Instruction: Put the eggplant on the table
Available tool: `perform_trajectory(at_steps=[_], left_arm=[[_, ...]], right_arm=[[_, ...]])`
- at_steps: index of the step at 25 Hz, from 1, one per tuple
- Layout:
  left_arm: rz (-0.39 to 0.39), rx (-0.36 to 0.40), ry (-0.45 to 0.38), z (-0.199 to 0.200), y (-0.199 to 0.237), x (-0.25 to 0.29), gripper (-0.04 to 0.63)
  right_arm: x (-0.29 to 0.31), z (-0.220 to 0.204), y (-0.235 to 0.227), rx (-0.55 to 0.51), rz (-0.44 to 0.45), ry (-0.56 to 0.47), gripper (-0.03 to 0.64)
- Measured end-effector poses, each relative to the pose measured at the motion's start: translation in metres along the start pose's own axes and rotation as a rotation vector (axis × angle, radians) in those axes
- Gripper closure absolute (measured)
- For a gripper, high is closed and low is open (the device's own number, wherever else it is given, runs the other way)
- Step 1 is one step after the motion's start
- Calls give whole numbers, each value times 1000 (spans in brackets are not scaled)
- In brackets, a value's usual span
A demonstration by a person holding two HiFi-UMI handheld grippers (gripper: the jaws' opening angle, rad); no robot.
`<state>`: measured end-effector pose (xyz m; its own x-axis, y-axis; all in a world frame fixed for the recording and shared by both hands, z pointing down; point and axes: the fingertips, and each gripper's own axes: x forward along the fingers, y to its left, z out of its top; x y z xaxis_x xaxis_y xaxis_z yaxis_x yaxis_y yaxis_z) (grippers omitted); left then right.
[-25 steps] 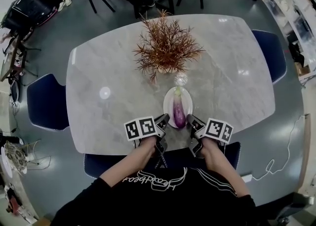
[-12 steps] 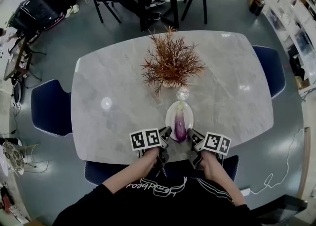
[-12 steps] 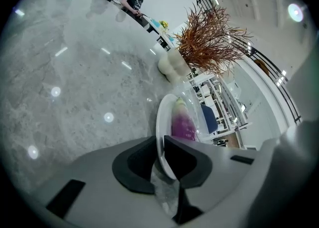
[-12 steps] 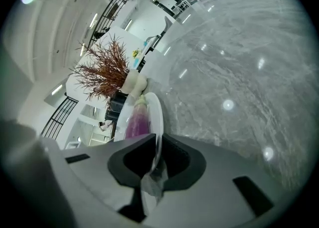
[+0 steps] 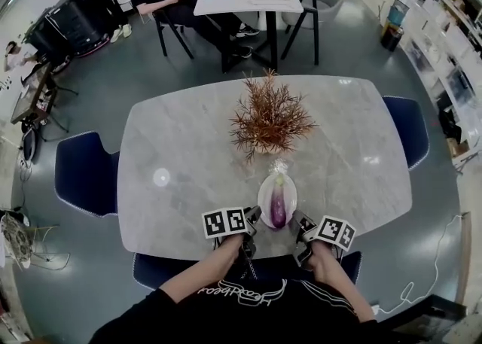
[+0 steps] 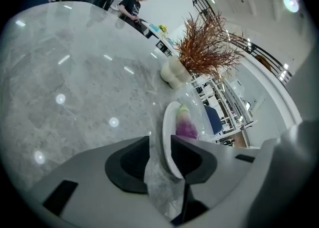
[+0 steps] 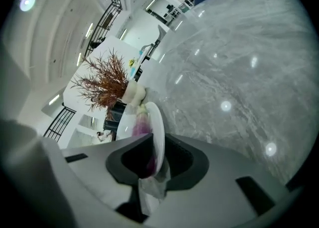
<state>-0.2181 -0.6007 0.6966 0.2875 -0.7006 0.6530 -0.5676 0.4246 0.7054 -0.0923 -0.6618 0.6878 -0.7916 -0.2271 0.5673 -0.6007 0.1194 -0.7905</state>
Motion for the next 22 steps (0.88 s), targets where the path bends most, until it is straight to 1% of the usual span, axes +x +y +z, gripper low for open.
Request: perform_trajectory(at_steps=[2, 3, 4, 6, 7, 9, 10, 11, 12, 13, 15, 17, 18, 20, 22], left_arm=[[-4, -36, -15, 5, 4, -8, 480], [-14, -47, -21, 8, 4, -13, 482], [-24, -44, -27, 11, 3, -20, 482], [-53, -1, -42, 13, -5, -36, 482], [-74, 30, -46, 13, -13, -45, 483], [-119, 99, -44, 8, -32, -62, 495], [-135, 139, -46, 5, -40, -72, 536], [-149, 182, -55, 2, -48, -84, 571], [-169, 220, -68, -1, -55, -98, 586], [-197, 252, -82, -7, -62, -112, 586], [-272, 311, -104, -20, -80, -139, 586], [-343, 399, -126, -33, -100, -167, 586], [-370, 452, -135, -41, -108, -182, 586], [-413, 543, -143, -58, -118, -210, 586], [-450, 598, -137, -77, -123, -234, 586]], right_arm=[[-10, 7, 5, 3, 8, -43, 558], [-15, 8, 12, -9, 30, -55, 558], [-19, 7, 23, -25, 68, -61, 559], [-31, 0, 48, -60, 155, -68, 560], [-38, -3, 58, -69, 188, -79, 561], [-56, -8, 72, -62, 234, -115, 597], [-64, -11, 79, -61, 253, -133, 597], [-71, -17, 86, -75, 265, -145, 611], [-79, -26, 93, -100, 274, -150, 611], [-87, -38, 101, -121, 287, -152, 611], [-107, -60, 124, -137, 352, -155, 611], [-129, -81, 147, -160, 416, -161, 611], [-139, -91, 156, -183, 433, -162, 611], [-157, -110, 165, -264, 417, -169, 611], [-174, -126, 173, -343, 411, -182, 611]])
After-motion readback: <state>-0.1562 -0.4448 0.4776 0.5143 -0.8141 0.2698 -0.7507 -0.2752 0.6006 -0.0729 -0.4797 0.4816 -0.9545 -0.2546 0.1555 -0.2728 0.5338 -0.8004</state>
